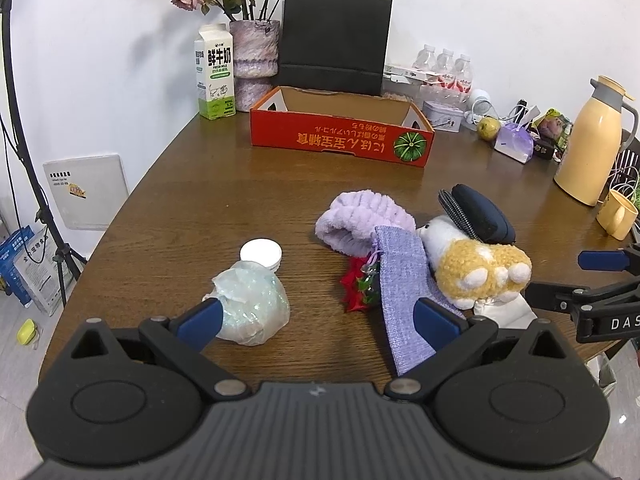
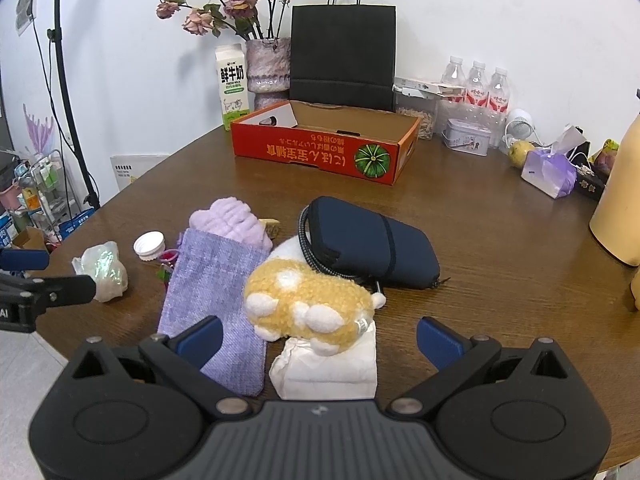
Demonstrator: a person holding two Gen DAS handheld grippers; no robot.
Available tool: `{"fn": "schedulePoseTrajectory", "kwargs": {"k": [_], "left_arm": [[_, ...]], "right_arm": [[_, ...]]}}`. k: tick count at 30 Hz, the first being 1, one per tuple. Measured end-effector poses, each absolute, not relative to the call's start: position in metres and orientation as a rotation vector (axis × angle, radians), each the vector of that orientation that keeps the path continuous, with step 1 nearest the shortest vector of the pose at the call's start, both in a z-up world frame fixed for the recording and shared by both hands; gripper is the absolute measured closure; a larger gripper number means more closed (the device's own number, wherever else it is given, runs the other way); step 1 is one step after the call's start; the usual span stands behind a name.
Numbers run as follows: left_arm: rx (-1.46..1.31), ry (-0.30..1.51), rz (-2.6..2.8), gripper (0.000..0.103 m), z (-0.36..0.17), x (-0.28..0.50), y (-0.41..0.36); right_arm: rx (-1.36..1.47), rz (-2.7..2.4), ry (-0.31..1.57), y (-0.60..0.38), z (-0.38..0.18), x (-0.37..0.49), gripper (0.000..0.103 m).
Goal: Organize objects
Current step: 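Move both tools toward the items, left toward the clear bag, right toward the tissue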
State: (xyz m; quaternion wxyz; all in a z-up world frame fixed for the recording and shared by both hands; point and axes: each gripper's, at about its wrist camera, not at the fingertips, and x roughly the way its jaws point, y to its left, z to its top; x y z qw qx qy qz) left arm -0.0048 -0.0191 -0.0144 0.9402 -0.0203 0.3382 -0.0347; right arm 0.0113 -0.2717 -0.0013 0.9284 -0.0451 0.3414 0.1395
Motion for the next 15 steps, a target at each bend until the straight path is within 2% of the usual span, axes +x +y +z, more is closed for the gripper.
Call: {"fn": "schedulePoseTrajectory", "kwargs": {"k": [15], "left_arm": [[-0.056,0.713,-0.033,0.0,-0.035,0.0,-0.005]], "right_arm": [[-0.106,0.264,0.709,-0.28,-0.017,0.018,0.0]]}}
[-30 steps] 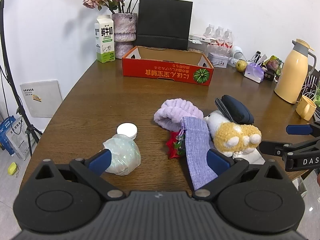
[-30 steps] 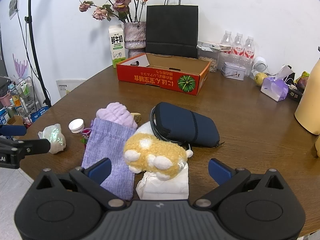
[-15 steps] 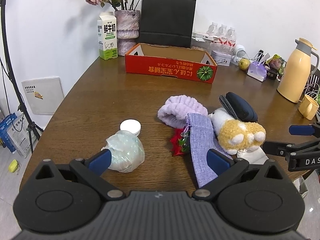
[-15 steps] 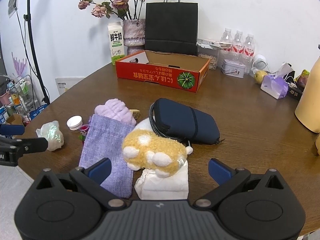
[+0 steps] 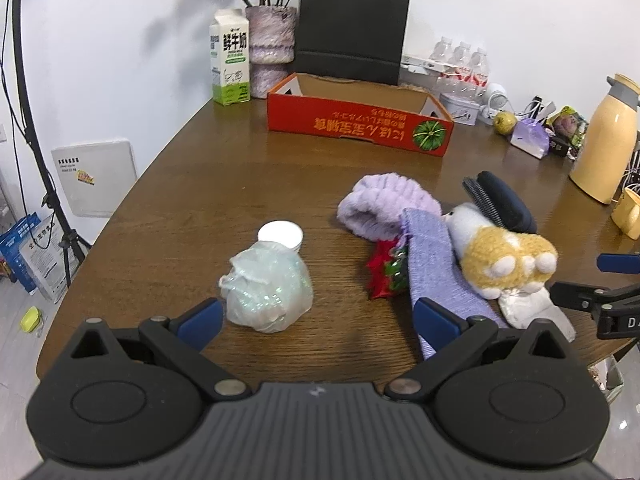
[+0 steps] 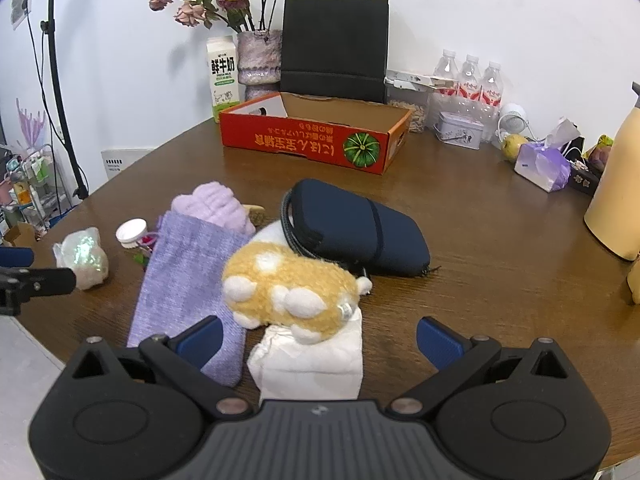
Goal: Organize objects
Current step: 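Move both tools toward the items, left toward the clear bag, right toward the tissue, then close the right gripper on the white tissue while the left gripper grasps the clear bag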
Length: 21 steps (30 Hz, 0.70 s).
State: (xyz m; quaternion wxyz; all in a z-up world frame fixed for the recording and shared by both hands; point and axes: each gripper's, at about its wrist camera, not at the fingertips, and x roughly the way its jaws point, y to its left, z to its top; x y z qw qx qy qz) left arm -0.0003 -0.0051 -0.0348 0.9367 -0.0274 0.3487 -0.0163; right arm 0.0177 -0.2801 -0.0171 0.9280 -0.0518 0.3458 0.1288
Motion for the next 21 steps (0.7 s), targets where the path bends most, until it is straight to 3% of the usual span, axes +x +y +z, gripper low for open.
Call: {"fn": "schedulePoseTrajectory", "kwargs": {"k": [21], "left_arm": [[-0.074,0.734,0.029,0.0,-0.071,0.018,0.022]], "right_arm": [[-0.088,0.245,0.767,-0.289,-0.056,0.033,0.0]]}}
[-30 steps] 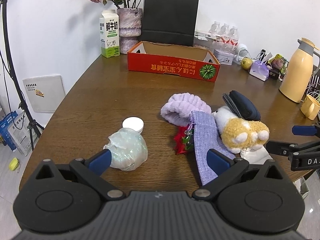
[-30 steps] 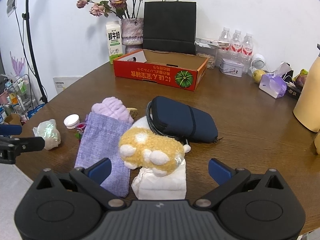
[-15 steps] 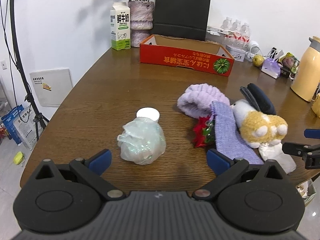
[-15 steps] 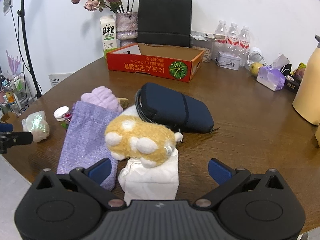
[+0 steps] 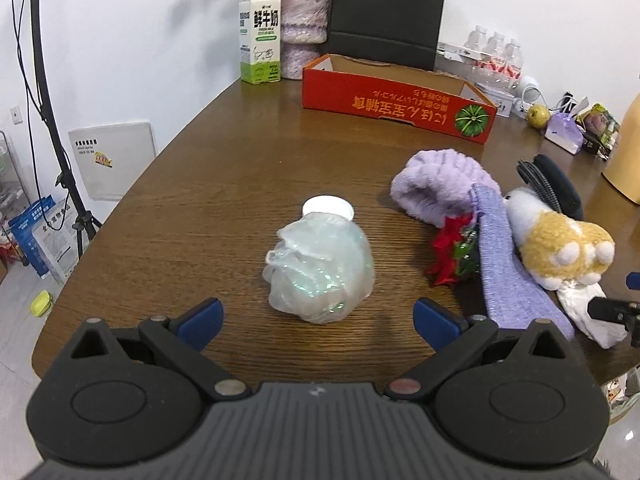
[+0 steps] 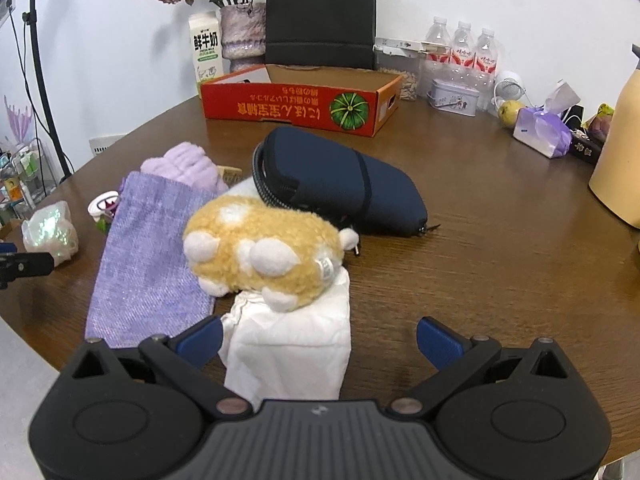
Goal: Organize objects
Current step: 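Close the right gripper on the white tissue while the left gripper grasps the clear bag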
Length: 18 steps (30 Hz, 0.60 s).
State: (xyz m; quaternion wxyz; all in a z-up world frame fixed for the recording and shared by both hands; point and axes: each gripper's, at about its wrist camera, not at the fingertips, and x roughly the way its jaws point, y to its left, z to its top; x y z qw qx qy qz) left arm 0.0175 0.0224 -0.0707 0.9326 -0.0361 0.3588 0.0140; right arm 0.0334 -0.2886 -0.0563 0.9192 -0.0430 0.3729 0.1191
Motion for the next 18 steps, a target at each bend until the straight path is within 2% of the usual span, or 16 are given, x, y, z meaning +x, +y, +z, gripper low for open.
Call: {"fn": "schedulePoseTrajectory", "kwargs": {"k": [18], "left_arm": [[-0.077,0.707,0.03,0.0,-0.077,0.022,0.027]], "right_arm": [[-0.075,0.262,0.773,-0.284,-0.073,0.041,0.0]]}}
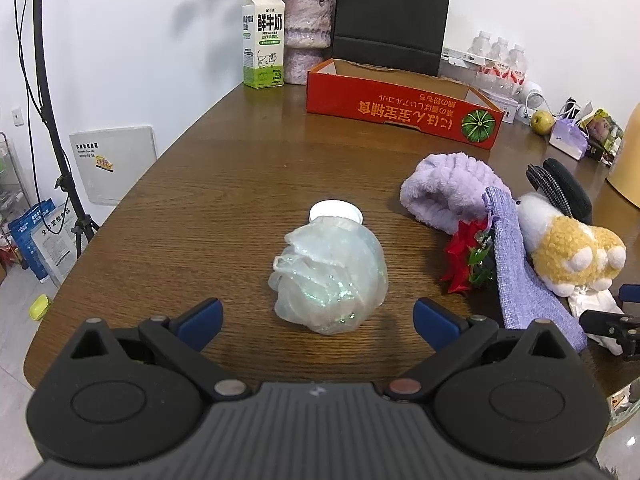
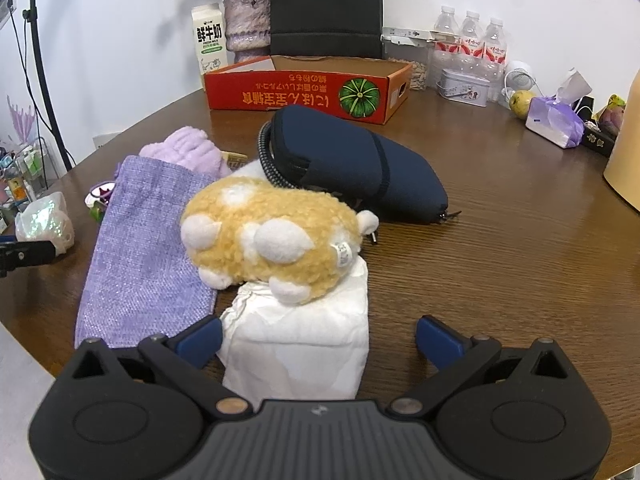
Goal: Organize objects
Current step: 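Close the right gripper on the white tissue while the left gripper grasps the clear bag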
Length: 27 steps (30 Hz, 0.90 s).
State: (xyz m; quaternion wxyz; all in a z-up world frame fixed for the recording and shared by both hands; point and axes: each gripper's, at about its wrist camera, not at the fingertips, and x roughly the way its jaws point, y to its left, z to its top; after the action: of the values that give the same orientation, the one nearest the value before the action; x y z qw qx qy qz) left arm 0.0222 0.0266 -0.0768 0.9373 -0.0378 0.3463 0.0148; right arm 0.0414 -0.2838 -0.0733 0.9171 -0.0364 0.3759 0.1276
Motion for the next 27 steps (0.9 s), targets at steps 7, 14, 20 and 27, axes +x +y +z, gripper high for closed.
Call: {"fn": "schedulePoseTrajectory", "kwargs": {"k": [7,14,20,27], "left_arm": [[-0.082,0.695,0.029,0.0,-0.074,0.021,0.027],[-0.086,0.683,0.042,0.0,-0.074,0.027,0.026],[-0.088,0.671,0.055,0.001,-0.076,0.031,0.025],[-0.097,0.686,0.043,0.043,-0.079,0.035,0.024]], "right_arm": [[-0.082,0.29,0.705,-0.284,-0.079,0.034,0.001],[-0.102,0.37,0.68,-0.283,-0.073,0.022,0.039],[-0.102,0.393,0.672,-0.286,-0.071,0.017,0.055],[-0.096,0.402,0.67,-0.289,-0.072,0.015,0.059]]}}
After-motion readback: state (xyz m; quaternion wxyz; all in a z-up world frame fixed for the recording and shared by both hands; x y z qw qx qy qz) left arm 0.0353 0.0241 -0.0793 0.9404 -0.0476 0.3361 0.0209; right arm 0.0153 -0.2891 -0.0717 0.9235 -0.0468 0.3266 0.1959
